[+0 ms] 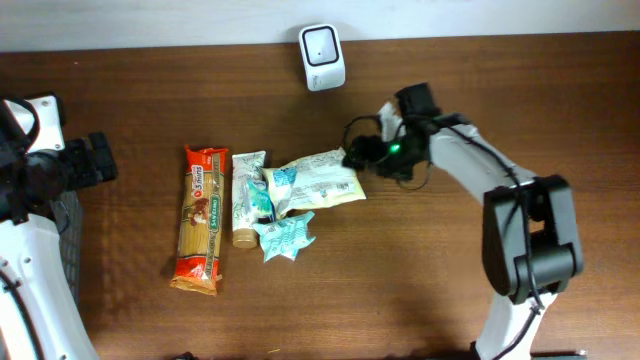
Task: Scan the item barcode
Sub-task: 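Reach the right gripper over to the white-blue bag, then grasp the white-blue bag with the right gripper and lift it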
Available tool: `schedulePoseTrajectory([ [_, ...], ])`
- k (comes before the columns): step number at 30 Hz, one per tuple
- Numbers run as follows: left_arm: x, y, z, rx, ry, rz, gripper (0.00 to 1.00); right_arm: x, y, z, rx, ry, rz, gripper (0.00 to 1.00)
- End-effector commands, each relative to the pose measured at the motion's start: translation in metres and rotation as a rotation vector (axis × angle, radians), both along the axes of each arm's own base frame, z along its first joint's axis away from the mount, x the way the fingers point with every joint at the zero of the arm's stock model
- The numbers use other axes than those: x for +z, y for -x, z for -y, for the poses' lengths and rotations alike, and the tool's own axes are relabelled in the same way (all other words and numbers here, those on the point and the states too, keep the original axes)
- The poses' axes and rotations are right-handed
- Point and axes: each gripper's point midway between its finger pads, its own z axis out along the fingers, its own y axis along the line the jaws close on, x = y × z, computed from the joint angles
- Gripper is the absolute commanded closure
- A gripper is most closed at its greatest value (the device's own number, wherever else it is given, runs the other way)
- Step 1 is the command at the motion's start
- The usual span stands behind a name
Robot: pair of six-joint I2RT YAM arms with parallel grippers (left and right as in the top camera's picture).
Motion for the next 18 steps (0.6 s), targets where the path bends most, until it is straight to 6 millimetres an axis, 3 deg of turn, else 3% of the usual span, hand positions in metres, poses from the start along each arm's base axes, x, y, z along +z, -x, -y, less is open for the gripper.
schedulePoseTrajectory([
  [1,0.002,0.0,0.001,-0.015,-0.013,0.003,0.01,0.023,-0.012,-0.011,0.072,-0.077,0.076,0.12],
  [3,0.002,0.0,0.001,-0.015,-0.013,0.003,0.01,0.053,-0.019,-0.041,0.138,-0.11,0.136,0.15],
  [5,0.002,0.0,0.001,-0.015,-0.013,0.003,0.01,0.082,-0.02,-0.086,0.219,-0.099,0.23,0.18],
  [6,0.002,0.0,0.001,-0.015,-0.013,0.003,0.01,0.087,-0.019,-0.102,0.235,-0.071,0.263,0.18],
  [8,0.002,0.0,0.001,-0.015,-0.013,0.003,0.01,0.084,-0.009,-0.132,0.234,-0.029,0.274,0.18],
  [11,0.002,0.0,0.001,-0.014,-0.013,0.003,0.01,0.057,0.022,-0.17,0.255,-0.013,0.178,0.18],
  [14,0.002,0.0,0.001,-0.014,-0.013,0.003,0.01,0.028,0.049,-0.187,0.277,0.002,0.065,0.18],
  [18,0.002,0.0,0.001,-0.015,-0.013,0.003,0.01,0.019,0.065,-0.195,0.312,0.013,0.034,0.18],
])
